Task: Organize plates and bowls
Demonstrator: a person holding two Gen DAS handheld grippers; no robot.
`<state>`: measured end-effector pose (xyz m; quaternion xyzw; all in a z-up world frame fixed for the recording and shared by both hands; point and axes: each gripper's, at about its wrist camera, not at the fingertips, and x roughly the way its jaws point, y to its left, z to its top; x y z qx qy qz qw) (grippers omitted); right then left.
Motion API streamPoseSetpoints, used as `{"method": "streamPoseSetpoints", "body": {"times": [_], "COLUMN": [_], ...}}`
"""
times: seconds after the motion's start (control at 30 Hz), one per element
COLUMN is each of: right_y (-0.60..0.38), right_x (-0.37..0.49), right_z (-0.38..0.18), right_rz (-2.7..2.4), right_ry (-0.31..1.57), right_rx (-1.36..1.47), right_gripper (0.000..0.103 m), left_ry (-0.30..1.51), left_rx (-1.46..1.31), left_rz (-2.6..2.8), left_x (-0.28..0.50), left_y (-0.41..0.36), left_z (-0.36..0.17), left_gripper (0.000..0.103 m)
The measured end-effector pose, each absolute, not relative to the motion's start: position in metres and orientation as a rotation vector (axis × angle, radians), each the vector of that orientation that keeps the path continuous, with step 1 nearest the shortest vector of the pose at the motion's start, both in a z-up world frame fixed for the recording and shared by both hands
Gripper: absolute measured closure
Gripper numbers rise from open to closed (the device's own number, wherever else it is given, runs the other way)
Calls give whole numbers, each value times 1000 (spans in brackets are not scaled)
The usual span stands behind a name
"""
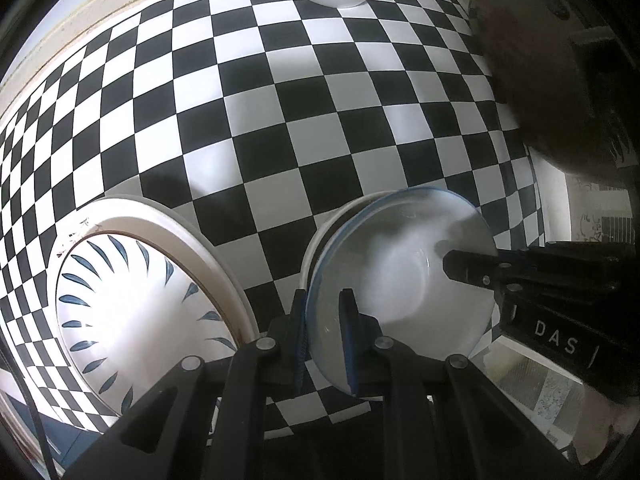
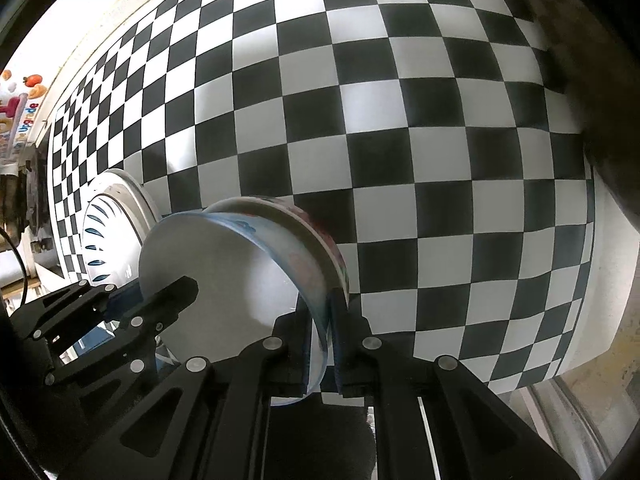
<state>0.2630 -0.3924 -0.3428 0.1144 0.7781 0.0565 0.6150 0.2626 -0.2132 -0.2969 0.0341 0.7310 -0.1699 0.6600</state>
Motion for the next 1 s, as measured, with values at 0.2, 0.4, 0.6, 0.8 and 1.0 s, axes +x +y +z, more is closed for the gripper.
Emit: {"method": "streamPoseSetpoints", "body": {"times": [0.2, 0.4, 0.6, 0.8, 1.0], "right_y": [-394, -397, -399, -399, -400], "right_x": [265, 264, 263, 256, 238], "right_z": [-342, -339, -338, -331, -308], "right_rz": [131, 122, 127, 120, 136], "right_ry": [1800, 1791, 1789, 1756, 1701], "right_rx": [265, 262, 260, 256, 281], "right_gripper": [91, 91, 91, 91, 91], "left_ry": [1665, 1664, 1662, 1622, 1542], "left_rx": [63, 59, 56, 49, 62], "left_rz": [-381, -377, -377, -354, -325], "left_x": [262, 262, 261, 254, 249], "left_y": [-213, -213, -212, -203, -191], "left_z": [-299, -300, -298, -281, -254], "left_gripper": [90, 90, 90, 89, 89]}}
